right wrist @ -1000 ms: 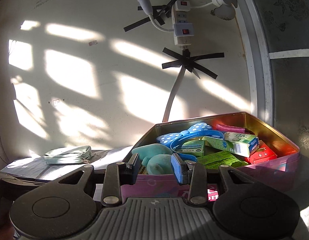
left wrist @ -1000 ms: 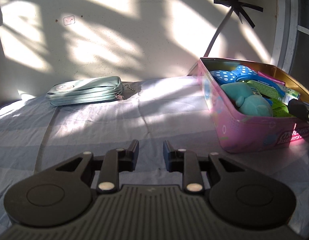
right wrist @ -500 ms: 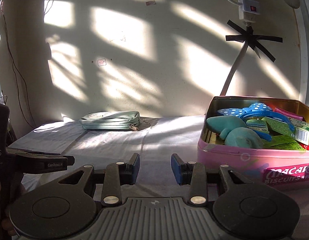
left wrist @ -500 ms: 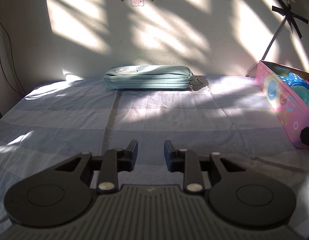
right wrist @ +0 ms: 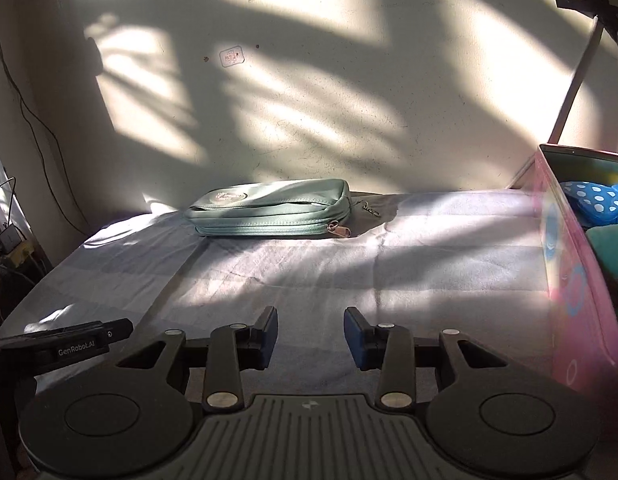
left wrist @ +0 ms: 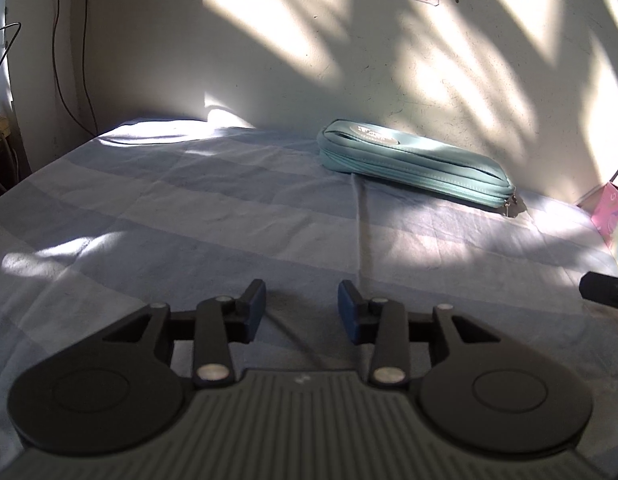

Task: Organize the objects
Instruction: 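Reach the right gripper to the teal pouch and grasp its end, then lift the teal pouch and carry it over the pink tin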

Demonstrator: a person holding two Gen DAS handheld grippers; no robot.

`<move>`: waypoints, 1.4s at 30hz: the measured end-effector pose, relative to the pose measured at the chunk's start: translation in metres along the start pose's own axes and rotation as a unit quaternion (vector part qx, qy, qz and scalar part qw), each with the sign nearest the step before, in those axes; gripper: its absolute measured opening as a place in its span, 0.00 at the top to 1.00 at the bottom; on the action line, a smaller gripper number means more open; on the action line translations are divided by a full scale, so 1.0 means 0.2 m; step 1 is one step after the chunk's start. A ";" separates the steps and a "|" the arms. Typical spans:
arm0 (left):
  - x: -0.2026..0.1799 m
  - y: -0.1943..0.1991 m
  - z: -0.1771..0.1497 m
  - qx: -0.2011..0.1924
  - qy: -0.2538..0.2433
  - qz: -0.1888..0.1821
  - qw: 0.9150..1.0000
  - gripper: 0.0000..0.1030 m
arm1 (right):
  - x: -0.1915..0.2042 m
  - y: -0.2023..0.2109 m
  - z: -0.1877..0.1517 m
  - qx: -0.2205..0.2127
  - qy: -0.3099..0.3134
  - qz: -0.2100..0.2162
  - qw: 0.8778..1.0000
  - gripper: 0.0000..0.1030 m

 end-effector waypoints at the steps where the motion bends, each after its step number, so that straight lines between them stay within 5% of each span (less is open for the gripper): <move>1: 0.00 0.00 0.00 0.000 0.004 -0.002 1.000 0.59 | -0.02 -0.07 0.05 0.003 -0.017 0.006 1.000 0.61; 6: 0.03 -0.01 0.02 0.000 0.017 -0.006 1.000 0.58 | -0.14 -0.39 0.26 0.004 -0.084 0.008 0.996 0.51; 9: 0.03 -0.02 0.02 0.002 0.016 -0.007 1.000 0.55 | -0.21 -0.56 0.33 0.013 -0.135 0.005 0.991 0.34; 12: 0.03 -0.03 0.03 0.003 0.020 -0.007 1.000 0.53 | -0.25 -0.70 0.35 0.032 -0.187 0.038 0.981 0.32; 16: 0.04 -0.03 0.04 0.002 0.031 -0.006 1.000 0.53 | -0.17 -0.74 0.35 0.042 -0.144 0.011 0.989 0.53; 25: 0.11 -0.03 0.07 -0.009 0.067 -0.010 0.998 0.53 | -0.14 -0.31 0.14 0.039 -0.138 0.032 0.989 0.64; 37: 0.12 0.10 0.08 -0.092 0.061 -0.027 0.993 0.50 | -0.17 0.41 -0.22 0.047 -0.093 0.034 0.994 0.76; 42: 0.04 0.12 0.06 -0.065 0.037 -0.093 0.993 0.46 | -0.22 0.76 -0.38 0.039 -0.050 0.036 0.997 0.77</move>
Point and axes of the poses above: each gripper's, at about its wrist camera, not at the fingertips, and y roughly against the way its jaws point, x to its left, z to its top, the point moved 2 cm from there along -y, roughly the way its jaws point, and after that the axes turned 9 degrees about y, right-handed, at the moved point
